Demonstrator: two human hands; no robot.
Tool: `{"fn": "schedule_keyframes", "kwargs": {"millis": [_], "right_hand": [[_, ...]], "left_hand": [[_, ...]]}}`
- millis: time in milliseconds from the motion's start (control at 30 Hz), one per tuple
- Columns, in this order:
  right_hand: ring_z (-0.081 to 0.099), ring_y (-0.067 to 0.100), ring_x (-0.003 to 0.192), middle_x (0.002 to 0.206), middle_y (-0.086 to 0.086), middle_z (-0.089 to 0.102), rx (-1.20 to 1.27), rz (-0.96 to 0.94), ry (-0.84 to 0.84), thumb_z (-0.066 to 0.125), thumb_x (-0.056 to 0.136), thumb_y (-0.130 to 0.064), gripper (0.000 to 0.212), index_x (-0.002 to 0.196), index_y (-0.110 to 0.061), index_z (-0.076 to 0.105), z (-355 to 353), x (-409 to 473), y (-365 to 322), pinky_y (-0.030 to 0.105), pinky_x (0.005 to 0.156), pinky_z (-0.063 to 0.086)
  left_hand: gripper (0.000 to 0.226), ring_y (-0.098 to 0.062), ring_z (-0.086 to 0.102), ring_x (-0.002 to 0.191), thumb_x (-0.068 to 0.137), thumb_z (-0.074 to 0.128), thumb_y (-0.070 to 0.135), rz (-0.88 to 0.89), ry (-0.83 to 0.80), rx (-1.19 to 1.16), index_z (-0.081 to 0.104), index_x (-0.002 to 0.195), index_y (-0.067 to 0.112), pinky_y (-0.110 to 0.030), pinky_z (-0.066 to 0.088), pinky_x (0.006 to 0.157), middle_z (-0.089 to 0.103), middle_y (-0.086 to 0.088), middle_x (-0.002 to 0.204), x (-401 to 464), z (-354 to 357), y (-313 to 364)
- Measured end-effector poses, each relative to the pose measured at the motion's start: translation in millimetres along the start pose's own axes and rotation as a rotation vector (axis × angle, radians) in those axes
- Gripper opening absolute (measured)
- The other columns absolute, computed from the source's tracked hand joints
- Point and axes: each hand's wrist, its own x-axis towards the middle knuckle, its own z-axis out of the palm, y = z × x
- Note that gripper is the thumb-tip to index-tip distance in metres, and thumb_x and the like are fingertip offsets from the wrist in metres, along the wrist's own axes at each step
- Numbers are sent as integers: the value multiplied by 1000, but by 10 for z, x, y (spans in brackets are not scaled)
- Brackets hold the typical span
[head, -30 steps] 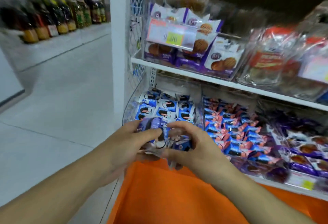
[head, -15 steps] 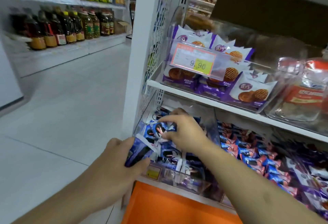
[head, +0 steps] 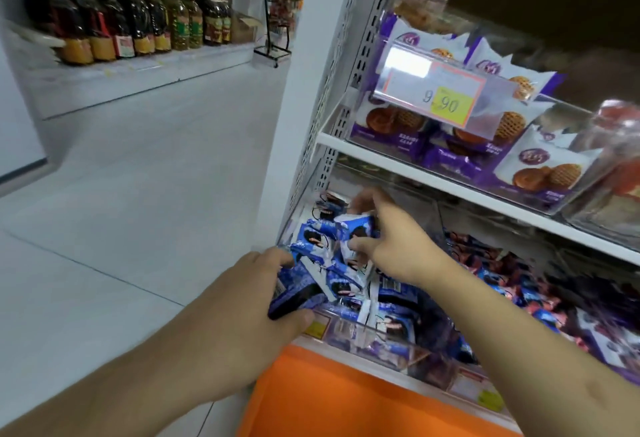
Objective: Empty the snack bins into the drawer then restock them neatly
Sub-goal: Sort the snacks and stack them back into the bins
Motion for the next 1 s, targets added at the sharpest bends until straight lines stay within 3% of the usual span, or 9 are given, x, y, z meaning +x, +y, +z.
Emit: {"fn": "schedule_keyframes", "kwargs": {"millis": [67,133,267,367,467,667,767,867,1000], "right_hand": [[71,39,70,104,6,65,95,6,-69,78,91,-3,35,109,-25,58,-31,-110,22,58,62,60],[72,33,79,98,0,69,-56,-46,-177,83,88,-8,31,101,-32,67,4,-140,48,55,71,62],[47,9,137,146,-19,52,-476,-171,-275,79,92,-21,43,124,-47,69,147,-127,127,44,109,47],[48,16,129,139,-13,47,-557,-120,-98,79,91,-32,59,141,-42,47,235,-176,136,45,96,53],[59,21,101,113,-8,60,-538,-96,-23,77,91,-30,34,112,-32,50,282,-236,194,45,81,56],[44,15,111,114,-10,53,-668,-212,7,71,97,-38,25,121,-32,75,310,-384,317,37,95,48],[46,10,121,122,-13,52,-407,-127,29,67,101,-29,30,130,-34,69,224,-507,91,28,103,43],[65,13,109,124,-4,64,308,-65,-153,76,95,-16,34,124,-30,67,110,-776,-288,31,94,54],[62,15,105,115,-11,62,39,-259,-76,88,84,-21,37,112,-32,67,223,-922,-366,36,86,55]], "left_hand": [[63,1,55,110,90,70,58,17,13,-11,37,142,45,-18,48,87,51,23,128,-1,2,7],[61,1,56,107,89,70,58,22,19,-11,38,140,45,-15,45,77,53,22,126,5,5,16],[62,0,57,108,89,69,60,28,29,-1,40,141,44,-16,48,81,54,21,129,23,16,14],[66,-1,58,110,87,70,62,25,31,-4,39,142,45,-20,52,88,54,20,132,37,21,-33],[65,0,58,108,86,72,61,32,34,1,40,140,45,-19,51,85,54,22,131,49,22,-67],[50,6,57,98,85,76,55,57,69,40,44,123,47,-10,44,68,57,25,120,57,16,-19],[52,10,56,98,82,80,53,96,95,41,50,125,48,-8,45,70,58,26,120,67,18,-19],[56,3,57,105,80,83,48,131,126,34,58,131,47,-15,51,86,54,23,118,83,13,-6],[62,3,55,103,80,85,43,184,136,90,54,133,47,-5,44,77,53,27,119,111,43,74]]}}
